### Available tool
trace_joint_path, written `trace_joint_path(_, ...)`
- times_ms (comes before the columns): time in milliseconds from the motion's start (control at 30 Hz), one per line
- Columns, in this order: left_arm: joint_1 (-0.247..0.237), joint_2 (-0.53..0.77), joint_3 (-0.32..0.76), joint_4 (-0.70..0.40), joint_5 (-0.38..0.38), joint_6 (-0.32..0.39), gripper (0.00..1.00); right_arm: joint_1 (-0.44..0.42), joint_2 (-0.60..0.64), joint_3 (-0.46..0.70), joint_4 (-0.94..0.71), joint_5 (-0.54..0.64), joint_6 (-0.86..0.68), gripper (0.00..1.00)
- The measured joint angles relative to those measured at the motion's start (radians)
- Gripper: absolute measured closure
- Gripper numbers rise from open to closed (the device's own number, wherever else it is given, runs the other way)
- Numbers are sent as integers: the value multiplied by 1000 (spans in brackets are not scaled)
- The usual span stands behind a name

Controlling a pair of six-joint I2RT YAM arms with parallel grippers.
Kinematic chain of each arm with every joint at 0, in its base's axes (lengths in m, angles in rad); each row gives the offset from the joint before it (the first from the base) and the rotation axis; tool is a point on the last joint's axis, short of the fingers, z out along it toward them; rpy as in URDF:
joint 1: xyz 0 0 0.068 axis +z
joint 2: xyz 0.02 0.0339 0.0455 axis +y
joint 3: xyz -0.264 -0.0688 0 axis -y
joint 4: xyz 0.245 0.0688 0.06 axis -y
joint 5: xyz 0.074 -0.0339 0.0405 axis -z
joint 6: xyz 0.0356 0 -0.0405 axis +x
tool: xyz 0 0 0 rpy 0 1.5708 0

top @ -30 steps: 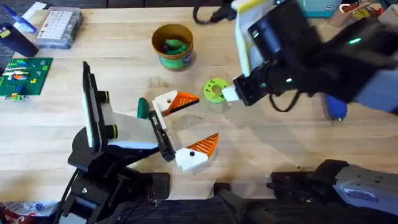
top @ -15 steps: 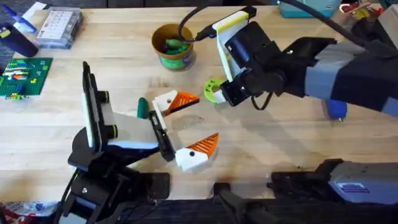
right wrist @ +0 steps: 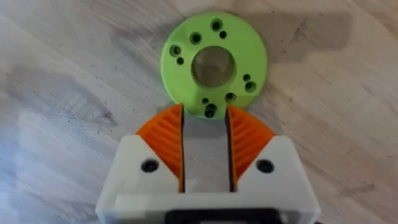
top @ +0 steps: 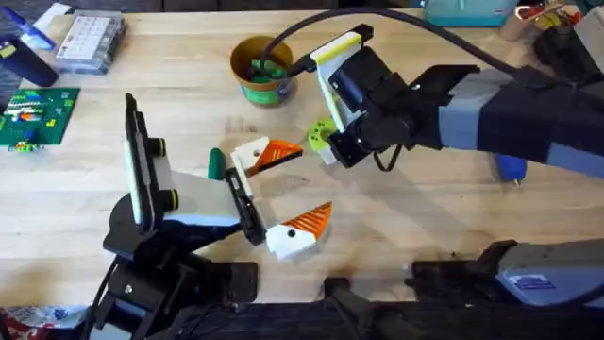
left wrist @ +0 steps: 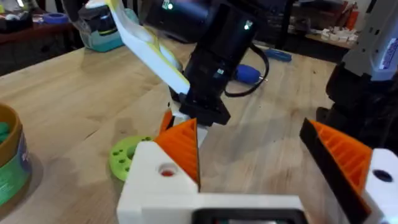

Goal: Pick up the gripper from the table and insert it into the empty holder that is missing its gripper. Then pick up a screw, insert it into the mounting hole, and use the screwdriver to tighten it. Finally, clean up the table by picking up the vegetable and placing it into the bucket.

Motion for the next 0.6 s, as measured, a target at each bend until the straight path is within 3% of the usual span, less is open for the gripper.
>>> trace_joint_path(167, 0, 0, 0, 0, 0, 0, 10, 0, 0, 0, 0, 3, 0, 681)
trace_joint_path(233, 0, 0, 0, 0, 0, 0, 10, 0, 0, 0, 0, 7, 0, 802)
trace_joint_path(400, 0, 0, 0, 0, 0, 0, 10, 0, 0, 0, 0, 11, 0, 986)
trace_joint_path(600, 0, 0, 0, 0, 0, 0, 10, 0, 0, 0, 0, 11, 0, 997)
